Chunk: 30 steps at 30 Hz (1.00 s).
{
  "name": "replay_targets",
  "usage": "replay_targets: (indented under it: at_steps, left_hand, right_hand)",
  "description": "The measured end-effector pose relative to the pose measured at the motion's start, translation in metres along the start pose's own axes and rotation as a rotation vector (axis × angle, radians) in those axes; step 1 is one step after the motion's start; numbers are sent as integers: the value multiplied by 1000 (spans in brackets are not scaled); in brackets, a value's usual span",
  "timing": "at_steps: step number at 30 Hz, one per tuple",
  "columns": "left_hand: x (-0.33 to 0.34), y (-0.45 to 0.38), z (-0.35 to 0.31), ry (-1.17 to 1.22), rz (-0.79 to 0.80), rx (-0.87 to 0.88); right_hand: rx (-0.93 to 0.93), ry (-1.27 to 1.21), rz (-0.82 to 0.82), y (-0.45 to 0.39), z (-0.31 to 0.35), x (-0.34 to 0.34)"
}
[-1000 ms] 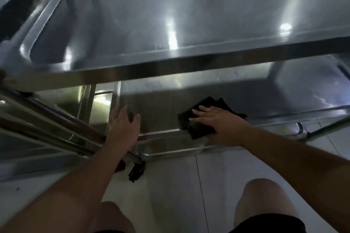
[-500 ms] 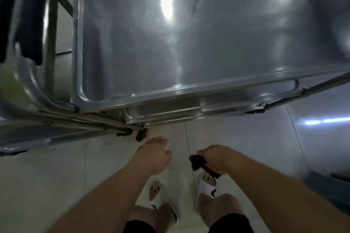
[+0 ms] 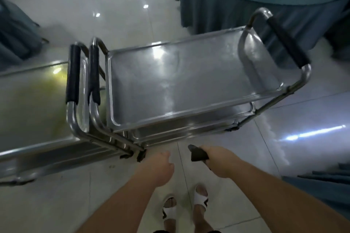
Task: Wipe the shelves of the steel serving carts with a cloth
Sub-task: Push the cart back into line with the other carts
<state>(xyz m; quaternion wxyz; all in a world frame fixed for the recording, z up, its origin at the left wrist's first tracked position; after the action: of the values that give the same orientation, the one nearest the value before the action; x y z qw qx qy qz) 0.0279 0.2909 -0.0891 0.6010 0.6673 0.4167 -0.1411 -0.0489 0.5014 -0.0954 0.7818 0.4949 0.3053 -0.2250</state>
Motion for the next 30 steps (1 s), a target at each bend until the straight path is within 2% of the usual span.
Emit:
replay_targets:
  at_steps: [8,14,22,30]
  left_hand:
    - [-70,25,-36,-169,-218,203]
    - [-97,31,-99,-263,-278,361]
    - [-89,25,-233,-394,-287,562]
    - [-53,12,-433,-478,-270,730]
  right_hand:
    - [83,77,-250,70,16,-58]
    - [217,4,-382,119,-16,-86]
    - [363,-142,-571,186,-120,-109]
    - [555,-288,-727,254,-286,-127]
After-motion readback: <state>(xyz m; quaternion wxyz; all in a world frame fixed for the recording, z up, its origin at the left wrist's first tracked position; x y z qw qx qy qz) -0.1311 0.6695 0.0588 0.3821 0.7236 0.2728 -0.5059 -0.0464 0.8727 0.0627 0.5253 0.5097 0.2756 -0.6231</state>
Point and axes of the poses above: each hand's wrist, its own y-axis away from the middle knuckle, its own x-axis out of the palm, z = x × y, the point moved 4 cm from there along -y, towards the middle knuckle, and after that the axes turned 5 degrees about -z, right-handed, at the moved point
